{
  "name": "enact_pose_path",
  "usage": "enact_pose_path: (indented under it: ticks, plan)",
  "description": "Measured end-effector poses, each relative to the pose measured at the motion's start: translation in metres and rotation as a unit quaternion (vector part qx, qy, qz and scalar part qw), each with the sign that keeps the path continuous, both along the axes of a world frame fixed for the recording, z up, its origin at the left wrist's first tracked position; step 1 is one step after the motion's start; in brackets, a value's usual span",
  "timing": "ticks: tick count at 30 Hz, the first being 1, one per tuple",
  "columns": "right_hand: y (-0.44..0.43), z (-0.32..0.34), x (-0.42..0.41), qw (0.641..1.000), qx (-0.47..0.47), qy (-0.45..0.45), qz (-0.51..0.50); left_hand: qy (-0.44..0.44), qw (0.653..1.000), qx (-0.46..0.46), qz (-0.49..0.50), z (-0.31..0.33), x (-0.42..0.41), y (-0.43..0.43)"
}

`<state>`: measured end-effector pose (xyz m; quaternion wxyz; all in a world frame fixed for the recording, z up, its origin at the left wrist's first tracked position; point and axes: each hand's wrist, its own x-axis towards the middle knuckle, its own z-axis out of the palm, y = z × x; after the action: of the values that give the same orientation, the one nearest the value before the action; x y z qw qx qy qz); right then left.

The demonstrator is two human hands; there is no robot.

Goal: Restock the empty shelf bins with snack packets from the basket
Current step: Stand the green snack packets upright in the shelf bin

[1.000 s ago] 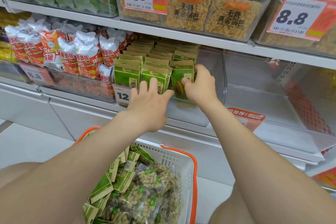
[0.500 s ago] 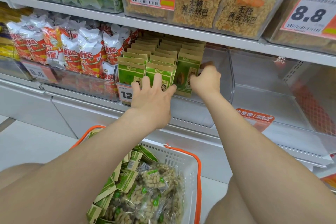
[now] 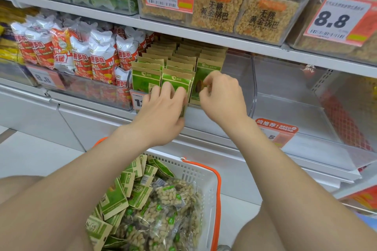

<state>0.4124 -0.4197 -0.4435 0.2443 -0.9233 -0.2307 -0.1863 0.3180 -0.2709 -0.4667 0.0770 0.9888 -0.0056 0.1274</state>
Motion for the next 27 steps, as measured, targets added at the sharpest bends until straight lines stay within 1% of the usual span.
enact_pose_path:
  ticks: [2,5,7,8,10,13,14,16,19,21,24,27]
  plan:
    - [0.004,0.004,-0.02,0.999,0.011,-0.016,0.044,0.013,1.0,0.011,-0.001,-0.003,-0.01,0.008]
    - [0.013,-0.006,-0.046,0.992,-0.003,0.045,0.121,0.08,0.997,0.017,-0.01,-0.012,-0.023,0.022]
    - [0.023,-0.019,-0.06,0.98,-0.07,0.088,0.165,0.154,0.988,0.011,-0.01,-0.023,-0.032,0.03]
    - [0.028,-0.026,-0.068,0.97,-0.123,0.11,0.18,0.203,0.979,0.014,-0.009,-0.028,-0.038,0.032]
    - [0.035,-0.04,-0.084,0.932,-0.248,0.155,0.215,0.305,0.952,0.036,-0.016,-0.041,-0.049,0.034]
    - [0.041,-0.06,-0.109,0.846,-0.398,0.213,0.284,0.413,0.907,0.071,-0.026,-0.066,-0.066,0.033]
    - [0.043,-0.065,-0.117,0.822,-0.433,0.216,0.299,0.441,0.893,0.079,-0.026,-0.075,-0.071,0.032]
    - [0.047,-0.073,-0.127,0.796,-0.469,0.215,0.316,0.49,0.865,0.106,-0.036,-0.092,-0.081,0.026]
    - [0.054,-0.078,-0.135,0.776,-0.496,0.209,0.33,0.563,0.813,0.139,-0.057,-0.116,-0.095,0.016]
    - [0.056,-0.078,-0.137,0.765,-0.51,0.208,0.334,0.593,0.789,0.137,-0.079,-0.131,-0.105,0.013]
    - [0.056,-0.082,-0.135,0.764,-0.511,0.217,0.329,0.61,0.776,0.109,-0.116,-0.146,-0.119,0.007]
    - [0.056,-0.087,-0.13,0.783,-0.48,0.221,0.327,0.618,0.763,0.124,-0.143,-0.161,-0.128,-0.005]
